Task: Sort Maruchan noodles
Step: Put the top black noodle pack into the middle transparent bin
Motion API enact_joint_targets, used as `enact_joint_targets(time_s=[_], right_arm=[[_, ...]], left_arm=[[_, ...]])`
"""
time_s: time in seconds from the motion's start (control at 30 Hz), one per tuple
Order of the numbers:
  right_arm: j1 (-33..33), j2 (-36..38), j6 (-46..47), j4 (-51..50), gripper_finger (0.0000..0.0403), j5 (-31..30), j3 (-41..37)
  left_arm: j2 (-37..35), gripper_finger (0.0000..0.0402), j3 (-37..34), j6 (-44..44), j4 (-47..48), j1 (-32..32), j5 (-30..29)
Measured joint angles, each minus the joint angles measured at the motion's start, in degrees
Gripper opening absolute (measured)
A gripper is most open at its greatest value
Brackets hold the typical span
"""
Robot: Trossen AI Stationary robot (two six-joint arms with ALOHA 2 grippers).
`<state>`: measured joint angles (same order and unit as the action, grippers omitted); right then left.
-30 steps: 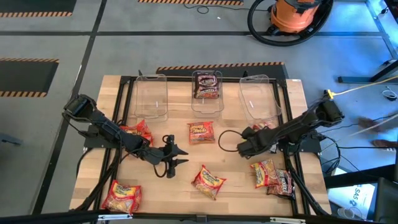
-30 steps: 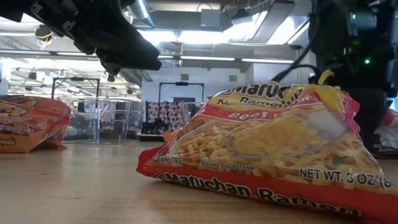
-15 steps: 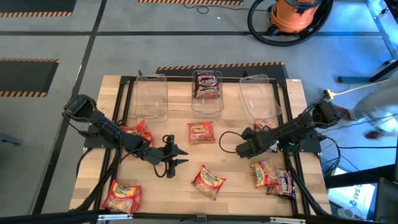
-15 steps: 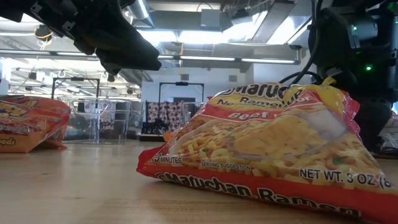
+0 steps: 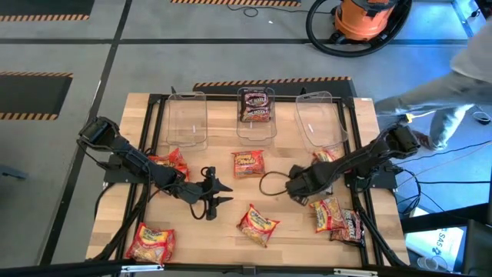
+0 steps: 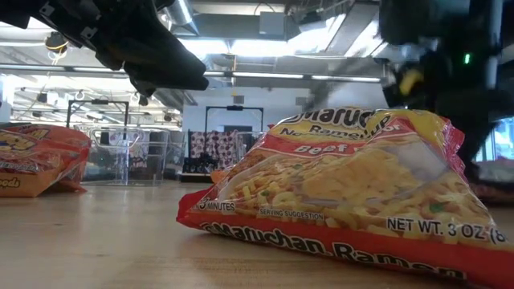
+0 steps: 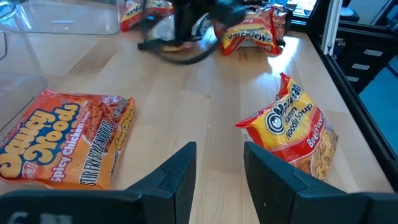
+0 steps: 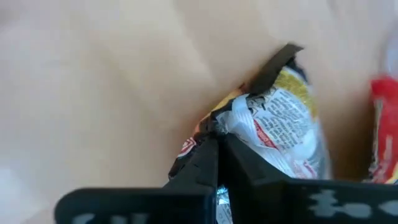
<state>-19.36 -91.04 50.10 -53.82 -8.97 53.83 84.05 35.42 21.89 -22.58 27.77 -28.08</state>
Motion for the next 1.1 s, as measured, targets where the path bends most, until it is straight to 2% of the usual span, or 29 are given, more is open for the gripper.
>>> enact_joint_targets(time_s=[0.27, 0.47, 0.67, 0.83, 0.93, 1.03, 1.1], right_arm=[[-0.55, 0.81, -12.7, 10.41, 0.0, 1.09, 6.78], [-0.5, 0.85, -21.69, 24.51, 0.0, 5.53, 7.18], [0.34, 0.87, -27.78, 33.02, 0.0, 6.91, 7.2], [0.74, 0.87, -29.44, 31.67, 0.0, 4.38, 7.2], [0.68, 1.48, -25.56, 26.19, 0.0007, 5.66, 7.33], [-0.53, 3.34, -19.99, 18.25, 0.0032, 8.59, 7.62], [-2.57, 4.56, -15.97, 11.91, 0.006, 8.14, 7.64]], left_arm=[[0.0, 0.0128, 0.0, 0.0, -1.08, 0.0, 0.0], [0.0, 0.0128, 0.0, -0.33, -2.72, 0.0, -0.11], [0.0, 0.0129, 0.01, -2.32, -4.98, -0.63, -3.86], [0.22, 0.0151, 0.02, -2.56, -5.31, -2.43, -2.43], [1.25, 0.0173, 0.07, -2.56, -5.4, -3.12, -0.67], [3.32, 0.0192, 1.12, -2.81, -5.82, -4.0, 0.98], [5.43, 0.0201, 3.12, -3.98, -5.61, -4.88, 2.87]])
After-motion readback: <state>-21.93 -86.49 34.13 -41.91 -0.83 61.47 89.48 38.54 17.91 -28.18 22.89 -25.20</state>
